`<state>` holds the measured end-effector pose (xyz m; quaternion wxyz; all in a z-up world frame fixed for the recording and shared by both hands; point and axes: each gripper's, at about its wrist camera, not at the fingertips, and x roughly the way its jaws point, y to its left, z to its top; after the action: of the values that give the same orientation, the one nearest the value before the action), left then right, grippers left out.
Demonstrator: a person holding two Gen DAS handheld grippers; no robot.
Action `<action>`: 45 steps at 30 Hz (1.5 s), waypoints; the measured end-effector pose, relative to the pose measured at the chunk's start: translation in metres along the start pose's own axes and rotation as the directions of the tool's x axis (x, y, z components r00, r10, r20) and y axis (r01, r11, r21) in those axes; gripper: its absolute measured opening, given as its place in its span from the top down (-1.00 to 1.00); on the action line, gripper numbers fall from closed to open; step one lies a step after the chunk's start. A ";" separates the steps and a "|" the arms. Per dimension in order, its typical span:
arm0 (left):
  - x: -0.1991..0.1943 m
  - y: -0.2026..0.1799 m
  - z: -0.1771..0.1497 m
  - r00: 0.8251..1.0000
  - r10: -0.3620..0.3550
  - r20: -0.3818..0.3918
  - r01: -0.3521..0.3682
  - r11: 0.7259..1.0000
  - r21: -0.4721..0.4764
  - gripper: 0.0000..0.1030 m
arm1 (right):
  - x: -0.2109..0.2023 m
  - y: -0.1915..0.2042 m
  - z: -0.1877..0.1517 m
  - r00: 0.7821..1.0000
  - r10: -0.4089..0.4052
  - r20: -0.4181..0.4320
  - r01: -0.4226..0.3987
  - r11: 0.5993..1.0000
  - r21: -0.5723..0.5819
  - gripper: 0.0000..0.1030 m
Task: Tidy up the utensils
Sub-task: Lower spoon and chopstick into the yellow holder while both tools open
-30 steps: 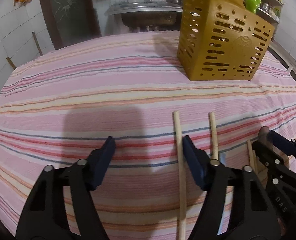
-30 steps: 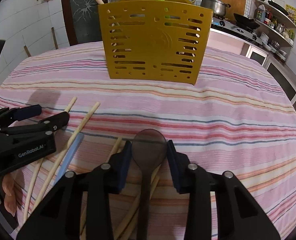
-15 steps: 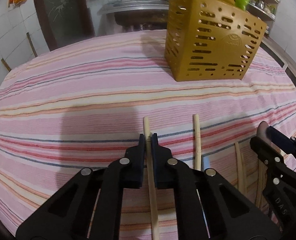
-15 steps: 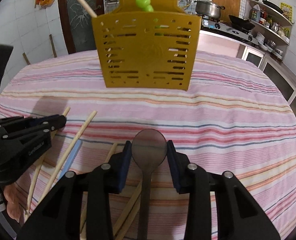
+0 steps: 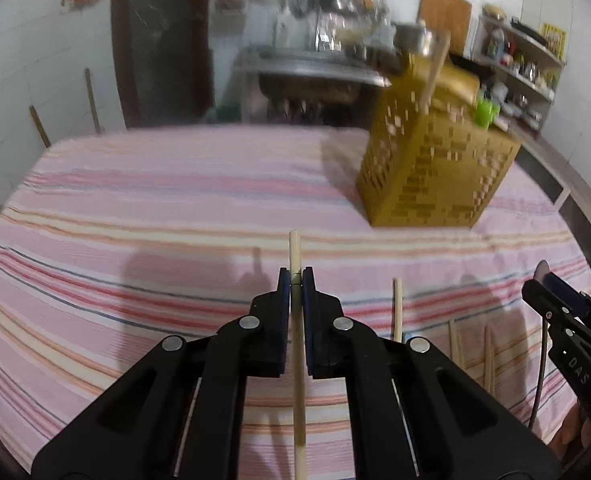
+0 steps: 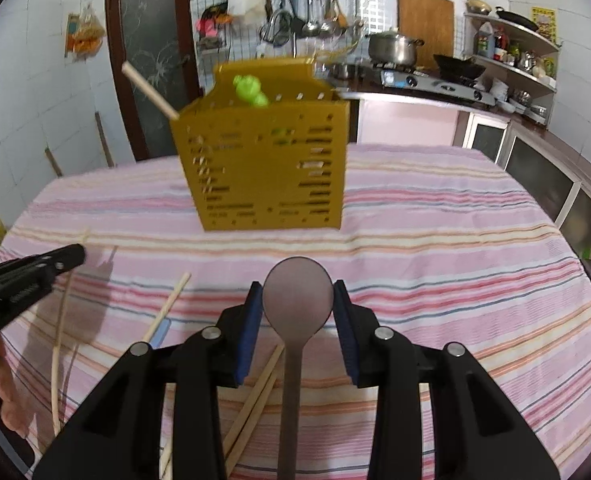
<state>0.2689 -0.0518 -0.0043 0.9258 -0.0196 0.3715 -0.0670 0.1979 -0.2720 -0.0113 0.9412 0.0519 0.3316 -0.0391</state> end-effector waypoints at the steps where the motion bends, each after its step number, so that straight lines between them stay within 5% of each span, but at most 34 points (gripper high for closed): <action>1: -0.009 0.003 0.002 1.000 0.002 0.029 -0.002 1.000 -0.006 0.91 | -0.003 -0.003 0.001 1.000 0.001 0.019 -0.002 1.000 0.009 0.30; 17: -0.089 0.013 -0.003 0.964 0.007 0.267 -0.007 1.000 -0.004 0.91 | -0.049 -0.029 0.004 0.972 0.014 0.234 -0.025 0.999 0.042 0.30; 27: -0.112 0.000 -0.002 0.942 0.025 0.334 -0.030 1.000 0.009 0.91 | -0.056 -0.040 0.001 0.960 0.028 0.278 -0.041 0.998 0.042 0.30; 34: -0.129 -0.015 0.031 0.926 -0.018 0.377 0.018 1.000 0.004 0.91 | -0.070 -0.047 0.032 0.941 0.053 0.334 -0.071 0.997 0.041 0.30; 45: -0.161 -0.083 0.156 0.831 -0.125 0.542 0.118 0.992 0.048 0.91 | -0.080 -0.044 0.145 0.872 0.052 0.487 -0.071 0.997 0.021 0.30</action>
<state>0.2523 -0.1137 0.2262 0.9870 -0.0554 0.0912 -0.1198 0.2208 -0.3308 0.1479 0.9939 0.0688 0.0817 -0.0274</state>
